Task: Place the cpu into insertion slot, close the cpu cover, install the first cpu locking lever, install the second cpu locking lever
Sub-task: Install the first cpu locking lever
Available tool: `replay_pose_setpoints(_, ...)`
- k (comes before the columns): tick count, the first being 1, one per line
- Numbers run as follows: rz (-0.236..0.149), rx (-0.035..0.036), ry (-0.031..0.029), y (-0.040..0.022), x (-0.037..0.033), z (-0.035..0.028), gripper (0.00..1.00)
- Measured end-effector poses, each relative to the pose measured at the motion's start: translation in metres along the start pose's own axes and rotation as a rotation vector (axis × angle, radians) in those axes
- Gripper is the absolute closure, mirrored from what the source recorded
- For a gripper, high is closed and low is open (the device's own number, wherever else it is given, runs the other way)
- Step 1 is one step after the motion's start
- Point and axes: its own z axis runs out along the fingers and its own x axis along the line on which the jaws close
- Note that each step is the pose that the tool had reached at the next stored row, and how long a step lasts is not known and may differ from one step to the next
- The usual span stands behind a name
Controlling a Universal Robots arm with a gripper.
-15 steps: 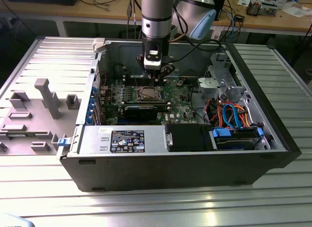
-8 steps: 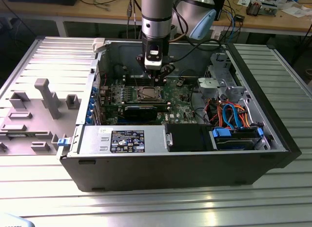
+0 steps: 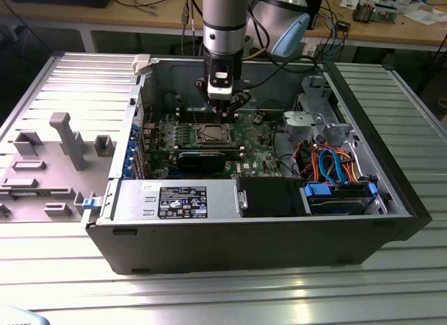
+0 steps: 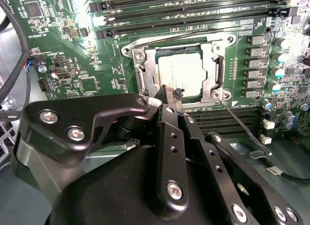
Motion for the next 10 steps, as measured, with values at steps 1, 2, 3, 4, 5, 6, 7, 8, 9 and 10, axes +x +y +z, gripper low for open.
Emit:
replay_pose_setpoints(1,-0.001,0.0,0.0,0.0,0.0,0.0,0.89)
replay_pose_setpoints(2,-0.002,-0.0001,0.0,0.0,0.0,0.0,0.89)
replay_pose_setpoints(3,-0.003,-0.0002,0.0,0.0,0.0,0.0,0.89)
replay_pose_setpoints(4,-0.005,-0.0003,0.0,0.0,0.0,0.0,0.89)
replay_pose_setpoints(5,-0.007,-0.0003,0.0,0.0,0.0,0.0,0.89)
replay_pose_setpoints(6,-0.008,-0.0004,0.0,0.0,0.0,0.0,0.89)
replay_pose_setpoints(7,-0.009,-0.0005,0.0,0.0,0.0,0.0,0.89)
replay_pose_setpoints(8,-0.01,-0.0005,-0.0001,0.0,0.0,0.0,0.89)
replay_pose_setpoints(9,-0.011,-0.0005,-0.0001,0.0,0.0,0.0,0.89)
replay_pose_setpoints(10,-0.013,-0.0006,-0.0001,0.0,0.0,0.0,0.89)
